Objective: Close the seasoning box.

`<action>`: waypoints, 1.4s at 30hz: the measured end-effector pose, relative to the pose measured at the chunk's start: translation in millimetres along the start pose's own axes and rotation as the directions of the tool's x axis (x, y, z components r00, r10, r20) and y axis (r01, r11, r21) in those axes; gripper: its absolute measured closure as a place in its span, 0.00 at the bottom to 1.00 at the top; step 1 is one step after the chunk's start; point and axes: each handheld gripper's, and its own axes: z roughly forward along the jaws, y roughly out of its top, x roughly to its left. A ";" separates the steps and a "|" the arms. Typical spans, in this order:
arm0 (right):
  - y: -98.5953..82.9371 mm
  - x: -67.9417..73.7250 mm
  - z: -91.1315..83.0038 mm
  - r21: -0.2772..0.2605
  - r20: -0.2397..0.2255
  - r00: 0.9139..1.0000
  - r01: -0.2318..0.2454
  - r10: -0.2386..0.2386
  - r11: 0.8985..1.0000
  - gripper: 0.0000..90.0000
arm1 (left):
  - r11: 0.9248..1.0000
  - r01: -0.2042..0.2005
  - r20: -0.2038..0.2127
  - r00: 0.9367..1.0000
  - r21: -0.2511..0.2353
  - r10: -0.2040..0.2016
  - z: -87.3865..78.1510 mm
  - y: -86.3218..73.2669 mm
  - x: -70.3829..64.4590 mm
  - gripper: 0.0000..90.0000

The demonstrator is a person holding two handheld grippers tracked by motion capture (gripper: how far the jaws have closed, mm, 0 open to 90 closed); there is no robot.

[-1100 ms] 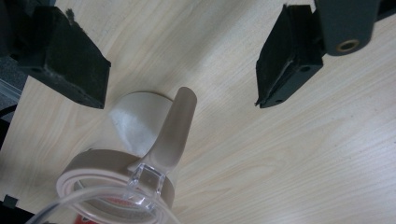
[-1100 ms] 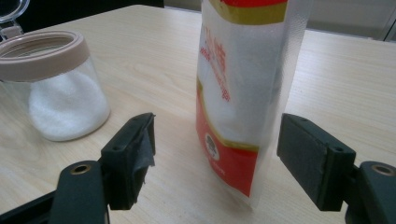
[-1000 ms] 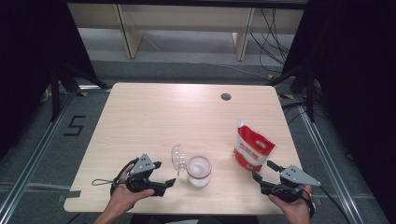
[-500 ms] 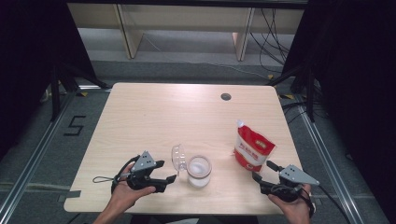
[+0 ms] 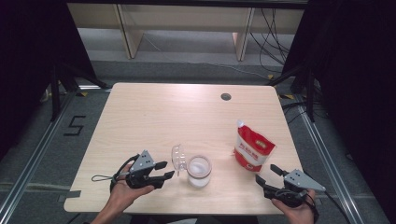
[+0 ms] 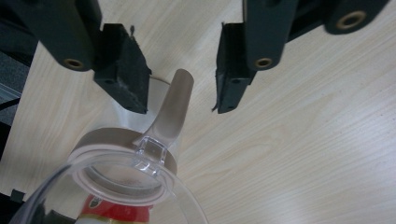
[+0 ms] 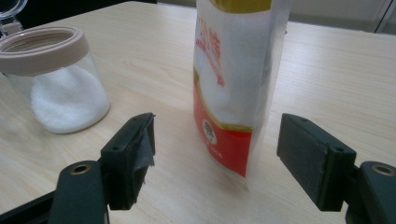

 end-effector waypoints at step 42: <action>0.9 6.8 3.4 0.021 -0.044 0.999 0.003 -0.002 1.000 0.32 | 0.994 -0.096 0.024 0.995 -0.051 0.097 4.6 25.1 -21.1 0.98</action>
